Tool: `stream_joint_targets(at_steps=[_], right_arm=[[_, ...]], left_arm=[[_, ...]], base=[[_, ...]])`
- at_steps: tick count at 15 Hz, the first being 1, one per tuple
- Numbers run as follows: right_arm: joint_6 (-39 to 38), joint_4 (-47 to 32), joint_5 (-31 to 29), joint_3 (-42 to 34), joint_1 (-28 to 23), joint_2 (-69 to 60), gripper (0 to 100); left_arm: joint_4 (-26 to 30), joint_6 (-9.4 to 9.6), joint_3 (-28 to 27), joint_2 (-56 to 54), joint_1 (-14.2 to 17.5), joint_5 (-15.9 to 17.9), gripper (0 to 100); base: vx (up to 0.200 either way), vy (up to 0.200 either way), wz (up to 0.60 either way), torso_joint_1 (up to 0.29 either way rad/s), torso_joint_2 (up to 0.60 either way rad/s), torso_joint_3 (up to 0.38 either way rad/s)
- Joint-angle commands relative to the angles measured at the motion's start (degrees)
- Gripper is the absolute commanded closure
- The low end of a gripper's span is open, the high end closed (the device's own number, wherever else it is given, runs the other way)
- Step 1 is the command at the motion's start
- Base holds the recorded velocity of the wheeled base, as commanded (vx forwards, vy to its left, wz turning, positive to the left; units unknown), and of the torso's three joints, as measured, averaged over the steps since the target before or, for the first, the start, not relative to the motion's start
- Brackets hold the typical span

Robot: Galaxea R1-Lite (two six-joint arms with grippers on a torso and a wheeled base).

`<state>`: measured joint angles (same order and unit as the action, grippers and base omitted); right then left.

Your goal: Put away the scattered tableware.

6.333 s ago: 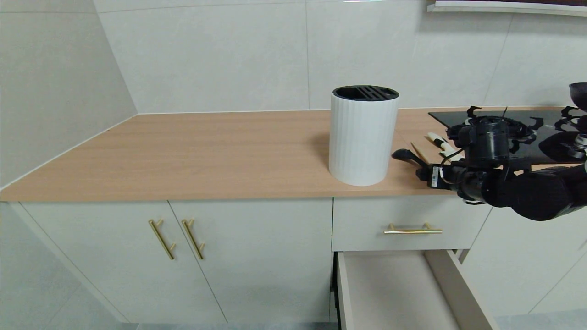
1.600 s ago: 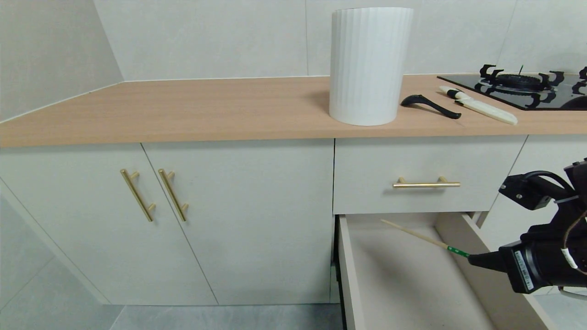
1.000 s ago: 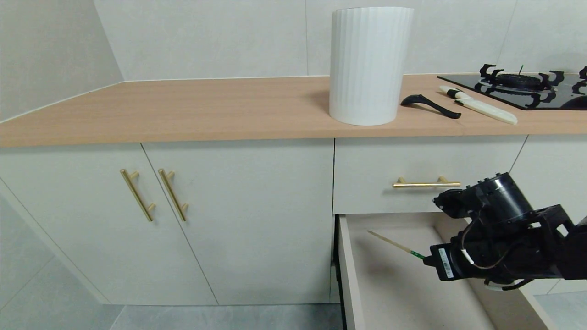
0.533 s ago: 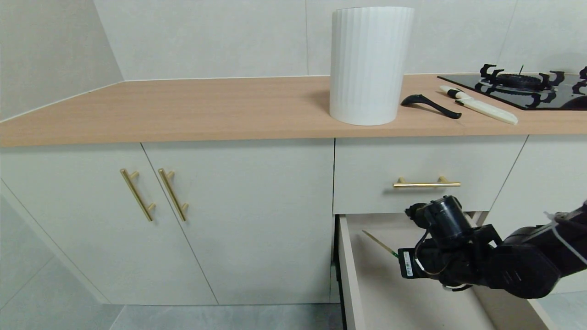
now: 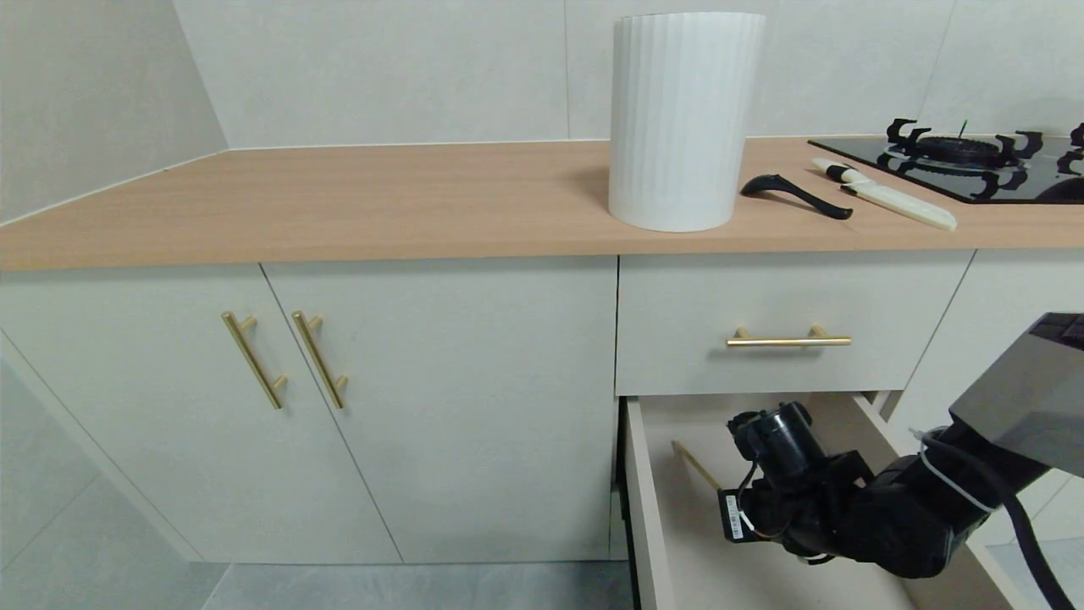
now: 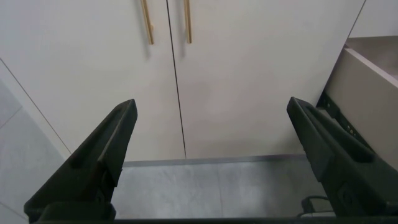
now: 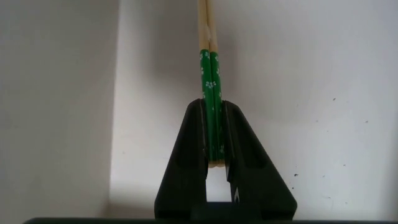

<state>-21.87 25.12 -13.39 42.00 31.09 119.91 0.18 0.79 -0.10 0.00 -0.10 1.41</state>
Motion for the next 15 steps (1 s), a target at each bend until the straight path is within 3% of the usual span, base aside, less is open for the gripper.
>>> stream_joint_targets(at_steps=[1, 15], right_arm=[[0.1, 0.0, -0.1, 0.1, 0.1, 2.3, 100], [0.0, 0.1, -0.8, 0.9, 2.3, 10.2, 100]], left_arm=[[0.0, 0.0, 0.0, 0.0, 0.0, 0.0, 0], [0.0, 0.0, 0.0, 0.0, 0.0, 0.0, 0]], base=[[0.0, 0.0, 0.0, 0.0, 0.0, 0.0], [0.0, 0.0, 0.0, 0.0, 0.0, 0.0]])
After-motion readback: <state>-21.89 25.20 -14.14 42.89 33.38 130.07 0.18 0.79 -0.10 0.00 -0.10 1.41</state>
